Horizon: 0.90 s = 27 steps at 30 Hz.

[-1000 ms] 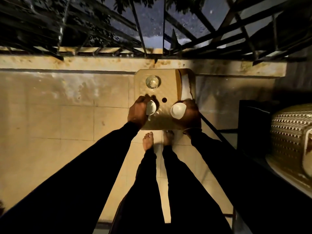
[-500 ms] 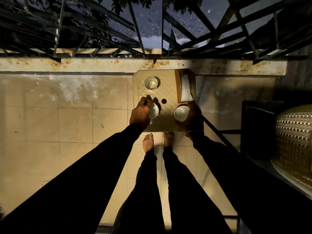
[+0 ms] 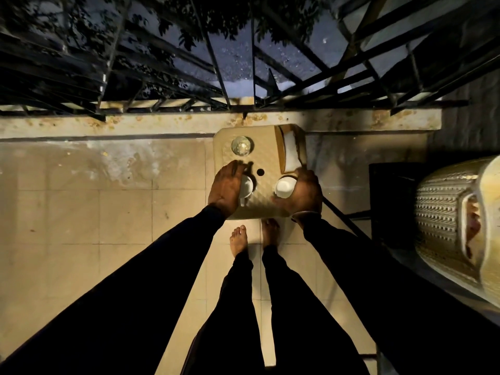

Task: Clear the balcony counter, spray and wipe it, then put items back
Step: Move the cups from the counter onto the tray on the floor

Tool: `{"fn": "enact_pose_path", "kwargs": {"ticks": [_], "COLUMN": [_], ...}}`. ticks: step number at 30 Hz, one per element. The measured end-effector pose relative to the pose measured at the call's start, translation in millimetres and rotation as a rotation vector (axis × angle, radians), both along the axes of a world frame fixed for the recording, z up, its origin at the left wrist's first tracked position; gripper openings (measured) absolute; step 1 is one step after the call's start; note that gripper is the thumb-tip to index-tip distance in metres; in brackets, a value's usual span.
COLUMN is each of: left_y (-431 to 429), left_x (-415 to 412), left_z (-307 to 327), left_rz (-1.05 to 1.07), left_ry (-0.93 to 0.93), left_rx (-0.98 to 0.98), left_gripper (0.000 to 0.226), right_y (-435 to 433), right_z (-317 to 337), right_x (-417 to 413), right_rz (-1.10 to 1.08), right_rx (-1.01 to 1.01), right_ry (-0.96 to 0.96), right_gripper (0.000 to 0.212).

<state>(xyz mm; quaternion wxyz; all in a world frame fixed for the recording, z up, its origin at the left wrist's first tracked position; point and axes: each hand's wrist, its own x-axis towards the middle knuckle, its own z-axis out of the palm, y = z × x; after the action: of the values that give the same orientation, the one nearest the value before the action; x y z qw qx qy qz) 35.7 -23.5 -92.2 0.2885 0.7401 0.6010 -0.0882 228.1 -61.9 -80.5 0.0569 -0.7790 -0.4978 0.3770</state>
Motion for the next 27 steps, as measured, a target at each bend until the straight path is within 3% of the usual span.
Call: {"fn": "enact_pose_path", "kwargs": {"ticks": [5, 10, 17, 20, 27], "left_y": [2, 4, 21, 23, 33], "left_x": [1, -1, 28, 47, 97], "left_z": [38, 90, 170, 203, 252], "left_rz": [-0.065, -0.144, -0.170, -0.216, -0.350], "left_ry": [-0.007, -0.012, -0.149, -0.207, -0.417], "left_rx": [0.047, 0.137, 0.257, 0.261, 0.347], "left_gripper": [0.090, 0.081, 0.064, 0.060, 0.036], "right_y": [8, 6, 13, 12, -3], "right_z": [25, 74, 154, 186, 261], "right_x": [-1, -5, 10, 29, 79], "right_rz": [-0.005, 0.046, 0.071, -0.042, -0.137], "right_rx": [0.138, 0.225, 0.389, 0.504, 0.499], "right_ry": [-0.176, -0.216, -0.363, -0.334, -0.393], "right_gripper": [0.067, 0.054, 0.037, 0.041, 0.028]}}
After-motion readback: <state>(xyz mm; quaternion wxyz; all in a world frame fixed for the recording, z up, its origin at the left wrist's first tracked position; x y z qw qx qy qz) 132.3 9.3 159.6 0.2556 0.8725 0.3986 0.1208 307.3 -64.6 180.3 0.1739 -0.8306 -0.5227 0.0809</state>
